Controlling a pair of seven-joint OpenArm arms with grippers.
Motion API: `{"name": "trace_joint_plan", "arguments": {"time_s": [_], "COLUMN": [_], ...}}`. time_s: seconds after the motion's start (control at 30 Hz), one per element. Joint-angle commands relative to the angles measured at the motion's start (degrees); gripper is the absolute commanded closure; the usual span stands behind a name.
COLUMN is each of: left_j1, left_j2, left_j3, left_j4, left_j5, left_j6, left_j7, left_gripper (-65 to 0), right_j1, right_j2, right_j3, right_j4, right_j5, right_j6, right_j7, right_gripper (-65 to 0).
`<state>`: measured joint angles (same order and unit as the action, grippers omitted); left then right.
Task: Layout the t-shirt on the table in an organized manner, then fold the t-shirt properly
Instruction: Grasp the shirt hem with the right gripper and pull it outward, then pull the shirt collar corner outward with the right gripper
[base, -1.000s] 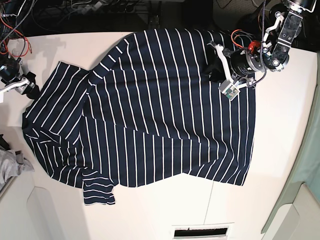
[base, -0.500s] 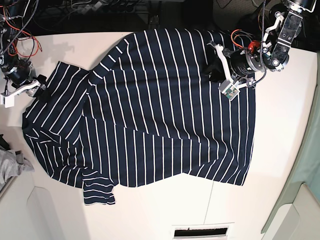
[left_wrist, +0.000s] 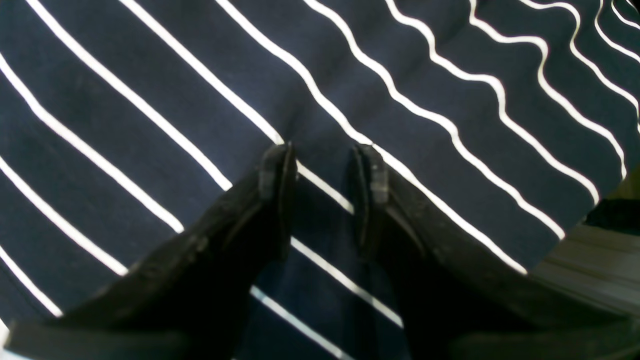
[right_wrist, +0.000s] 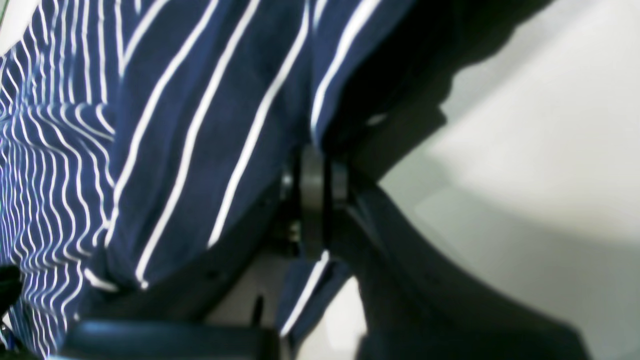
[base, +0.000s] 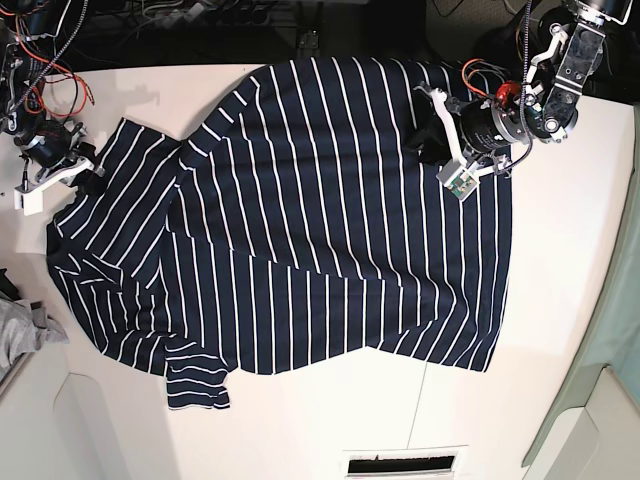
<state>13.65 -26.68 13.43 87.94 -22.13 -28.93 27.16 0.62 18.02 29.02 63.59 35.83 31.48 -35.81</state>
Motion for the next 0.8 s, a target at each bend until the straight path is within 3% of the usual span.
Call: {"name": "trace_joint_plan", "arguments": {"time_s": [0.0, 0.13, 0.23, 0.53, 0.77], "left_j1": [-0.2, -0.2, -0.3, -0.5, -0.7], "left_j2": [-0.7, -0.6, -0.6, -0.6, -0.6], "left_j3": [-0.3, -0.3, -0.3, -0.3, -0.3], "left_j4": [0.4, 0.4, 0.4, 0.4, 0.4], "left_j5": [0.6, 1.1, 1.2, 1.2, 1.2], "left_j6": [0.3, 2.8, 3.0, 3.0, 3.0], "left_j7": [0.3, 0.5, 0.5, 0.5, 0.4], "left_gripper": [-20.2, -20.2, -20.2, -20.2, -20.2], "right_j1": [0.4, -2.7, -5.7, -20.0, -30.5], "right_j2": [1.0, 1.0, 1.1, 1.1, -1.1], "right_j3": [1.4, 6.3, 8.5, 9.0, 9.1], "right_j4": [2.3, 9.3, 14.1, 25.5, 34.2], "right_j5": [1.3, 6.5, 7.1, 8.5, 9.9], "right_j6": [0.7, 0.7, 0.9, 0.9, 0.9], "right_j7": [-0.1, -4.2, -6.4, -6.4, -6.4], "right_gripper": [0.0, 0.0, 0.0, 0.0, 0.0]}}
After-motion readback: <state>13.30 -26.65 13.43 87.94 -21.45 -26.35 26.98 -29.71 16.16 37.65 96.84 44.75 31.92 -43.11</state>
